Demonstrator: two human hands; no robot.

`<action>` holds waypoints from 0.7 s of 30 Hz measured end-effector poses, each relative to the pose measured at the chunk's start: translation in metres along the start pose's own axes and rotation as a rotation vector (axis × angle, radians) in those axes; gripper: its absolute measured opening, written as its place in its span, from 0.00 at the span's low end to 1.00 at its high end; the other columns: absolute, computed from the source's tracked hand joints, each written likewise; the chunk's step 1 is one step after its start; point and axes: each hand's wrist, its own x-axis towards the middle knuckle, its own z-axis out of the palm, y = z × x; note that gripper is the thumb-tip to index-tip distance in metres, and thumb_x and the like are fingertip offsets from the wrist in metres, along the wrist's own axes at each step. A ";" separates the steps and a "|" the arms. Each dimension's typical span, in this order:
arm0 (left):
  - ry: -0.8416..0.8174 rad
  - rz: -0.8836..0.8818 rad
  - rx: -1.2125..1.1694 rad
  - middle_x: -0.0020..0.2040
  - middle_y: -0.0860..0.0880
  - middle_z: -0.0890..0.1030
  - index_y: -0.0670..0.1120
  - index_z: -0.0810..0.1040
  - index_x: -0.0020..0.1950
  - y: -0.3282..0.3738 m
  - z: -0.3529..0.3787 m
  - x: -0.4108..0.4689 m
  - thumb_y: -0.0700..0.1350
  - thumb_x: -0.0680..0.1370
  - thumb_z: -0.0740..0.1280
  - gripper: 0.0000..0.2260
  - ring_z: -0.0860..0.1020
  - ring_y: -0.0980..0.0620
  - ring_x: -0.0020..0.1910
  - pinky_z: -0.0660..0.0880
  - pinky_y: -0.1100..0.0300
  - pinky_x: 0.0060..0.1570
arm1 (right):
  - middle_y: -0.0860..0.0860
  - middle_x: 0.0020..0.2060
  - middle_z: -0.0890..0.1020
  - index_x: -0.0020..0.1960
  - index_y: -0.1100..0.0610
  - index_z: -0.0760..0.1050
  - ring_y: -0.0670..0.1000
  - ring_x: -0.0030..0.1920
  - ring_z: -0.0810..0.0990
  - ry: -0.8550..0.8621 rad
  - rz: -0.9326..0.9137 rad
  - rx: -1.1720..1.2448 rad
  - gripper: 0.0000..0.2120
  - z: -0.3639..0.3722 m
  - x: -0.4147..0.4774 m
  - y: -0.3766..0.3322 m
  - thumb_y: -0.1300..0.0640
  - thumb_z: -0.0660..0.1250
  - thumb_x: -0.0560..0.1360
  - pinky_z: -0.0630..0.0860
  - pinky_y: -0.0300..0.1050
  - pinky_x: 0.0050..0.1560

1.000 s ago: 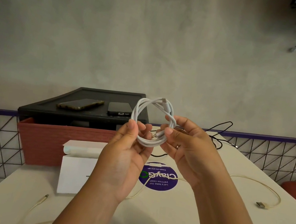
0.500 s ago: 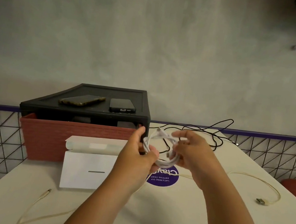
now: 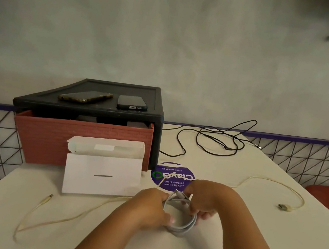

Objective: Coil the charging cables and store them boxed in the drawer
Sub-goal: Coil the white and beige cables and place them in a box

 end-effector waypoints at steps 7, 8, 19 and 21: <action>-0.020 0.004 0.046 0.51 0.48 0.72 0.55 0.77 0.62 -0.009 0.004 0.006 0.58 0.72 0.68 0.20 0.75 0.50 0.49 0.72 0.59 0.50 | 0.50 0.31 0.75 0.65 0.57 0.69 0.46 0.31 0.74 0.020 -0.018 -0.103 0.19 0.003 0.008 0.006 0.65 0.62 0.76 0.72 0.36 0.36; -0.027 0.004 0.048 0.51 0.48 0.72 0.55 0.77 0.62 -0.010 0.005 0.006 0.59 0.72 0.68 0.20 0.75 0.50 0.49 0.72 0.59 0.50 | 0.50 0.32 0.75 0.66 0.55 0.69 0.46 0.31 0.74 0.029 -0.012 -0.074 0.20 0.003 0.010 0.008 0.65 0.62 0.75 0.73 0.36 0.37; -0.040 -0.011 0.021 0.51 0.49 0.72 0.48 0.74 0.52 -0.011 0.001 0.007 0.58 0.73 0.68 0.15 0.74 0.51 0.48 0.70 0.59 0.47 | 0.52 0.55 0.76 0.65 0.44 0.69 0.52 0.52 0.78 0.008 -0.024 0.182 0.24 -0.003 0.012 0.021 0.59 0.70 0.72 0.78 0.40 0.47; -0.041 -0.017 0.044 0.57 0.48 0.72 0.53 0.73 0.62 -0.008 0.001 0.005 0.57 0.74 0.68 0.19 0.74 0.51 0.54 0.71 0.58 0.54 | 0.52 0.53 0.77 0.65 0.46 0.69 0.50 0.48 0.78 -0.001 -0.025 0.188 0.24 -0.002 0.012 0.020 0.62 0.69 0.73 0.78 0.38 0.43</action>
